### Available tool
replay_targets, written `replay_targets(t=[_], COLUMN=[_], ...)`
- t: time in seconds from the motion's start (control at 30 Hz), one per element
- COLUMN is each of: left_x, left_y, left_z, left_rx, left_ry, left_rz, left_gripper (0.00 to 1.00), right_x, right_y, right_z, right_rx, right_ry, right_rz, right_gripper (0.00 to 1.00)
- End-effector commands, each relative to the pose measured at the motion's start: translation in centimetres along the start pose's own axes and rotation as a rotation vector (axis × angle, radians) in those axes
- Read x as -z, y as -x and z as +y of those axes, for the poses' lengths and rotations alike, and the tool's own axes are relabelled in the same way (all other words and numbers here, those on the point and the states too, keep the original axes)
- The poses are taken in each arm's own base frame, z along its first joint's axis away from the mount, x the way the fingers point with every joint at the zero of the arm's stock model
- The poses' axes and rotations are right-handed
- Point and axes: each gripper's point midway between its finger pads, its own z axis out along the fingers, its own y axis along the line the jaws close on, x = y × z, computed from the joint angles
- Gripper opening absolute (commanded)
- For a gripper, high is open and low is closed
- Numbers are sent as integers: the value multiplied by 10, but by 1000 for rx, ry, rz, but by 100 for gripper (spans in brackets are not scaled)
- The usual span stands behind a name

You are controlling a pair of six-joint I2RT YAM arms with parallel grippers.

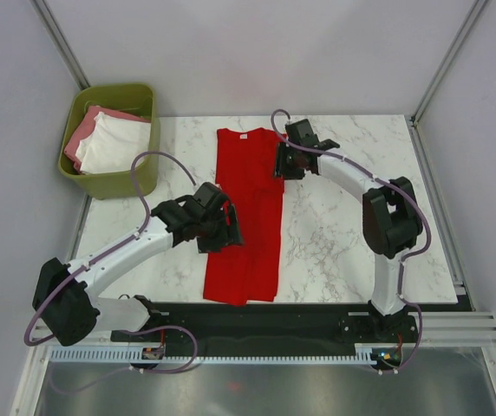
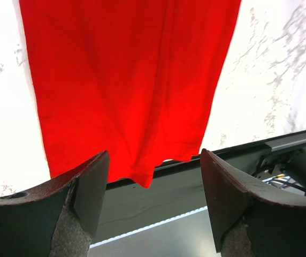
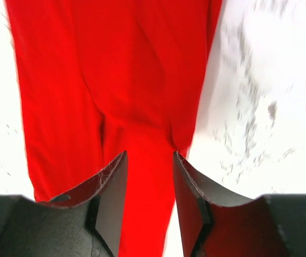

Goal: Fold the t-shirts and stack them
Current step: Fold the tshirt

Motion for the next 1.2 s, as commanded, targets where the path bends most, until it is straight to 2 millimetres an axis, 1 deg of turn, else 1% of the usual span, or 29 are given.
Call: replay_targets(t=[0.0,0.03,0.07,0.1,0.17,0.2,0.27,0.37,0.47,0.8,0.93,1.0,1.17], left_x=[9,10,11,11,11,11,10,8,6,1,-1,-1,-1], left_y=[19,20,20,20,19,19,17,16,16,15,14,14,14], left_z=[-15,-16,-15,-14,-10,-9,-6,-4,-4,-3,-1,-1,-1], left_rx=[13,12,14,15,18,19,24,28,28,20,20,18,15], left_ry=[-37,-39,-39,-37,-28,-27,-19,-13,-8,5,11,11,12], left_rz=[-53,-58,-58,-60,-60,-59,-54,-49,-43,-30,-27,-25,-26], left_gripper=[77,77,77,77,77,77,77,77,77,77,77,77,77], right_x=[5,4,-3,1,-4,-4,-7,-9,-11,-23,-29,-30,-34], right_y=[38,45,46,59,71,71,77,74,70,50,42,38,27], right_z=[0,-3,-8,-6,-8,-12,-13,-16,-14,9,10,9,6], right_rx=[85,120,142,165,224,242,289,358,401,513,566,584,615], right_ry=[-60,-89,-112,-129,-158,-183,-192,-218,-226,-149,-185,-205,-250], right_rz=[-66,-82,-71,-94,-104,-95,-93,-79,-72,-24,-9,0,20], right_gripper=[48,48,48,48,47,46,45,47,49,52,50,48,48])
